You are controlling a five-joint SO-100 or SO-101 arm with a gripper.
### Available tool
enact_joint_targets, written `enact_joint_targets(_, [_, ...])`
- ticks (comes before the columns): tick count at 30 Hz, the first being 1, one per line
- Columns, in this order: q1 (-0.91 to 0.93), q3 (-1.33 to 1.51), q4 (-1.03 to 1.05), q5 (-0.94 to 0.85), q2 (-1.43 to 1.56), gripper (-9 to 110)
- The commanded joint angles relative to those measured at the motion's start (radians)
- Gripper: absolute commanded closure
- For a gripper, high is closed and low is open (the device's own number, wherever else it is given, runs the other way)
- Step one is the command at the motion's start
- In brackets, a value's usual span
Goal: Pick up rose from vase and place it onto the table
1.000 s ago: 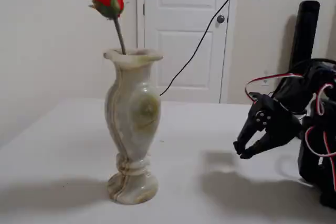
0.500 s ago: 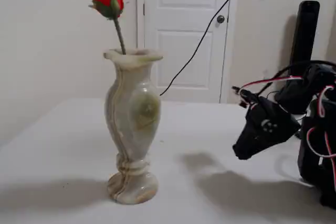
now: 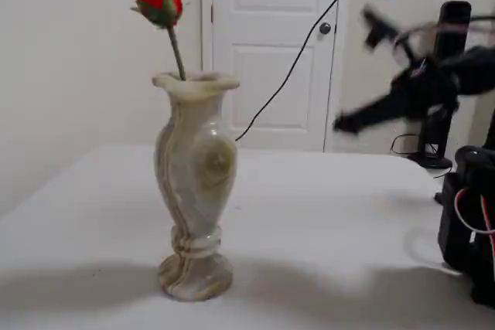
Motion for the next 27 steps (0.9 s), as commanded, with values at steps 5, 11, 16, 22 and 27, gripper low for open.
enact_joint_targets(5, [-0.023, -0.083, -0.500, -0.198, -0.225, 74])
enact_joint_targets(11, [-0.091, -0.124, -0.742, -0.233, -0.436, 74])
enact_joint_targets(16, [-0.133, -0.222, -0.828, -0.218, -0.629, 74])
enact_joint_targets(22, [-0.152, -0.425, -0.827, -0.172, -0.871, 74])
enact_joint_targets(27, [-0.178, -0.491, -0.847, -0.126, -0.986, 75])
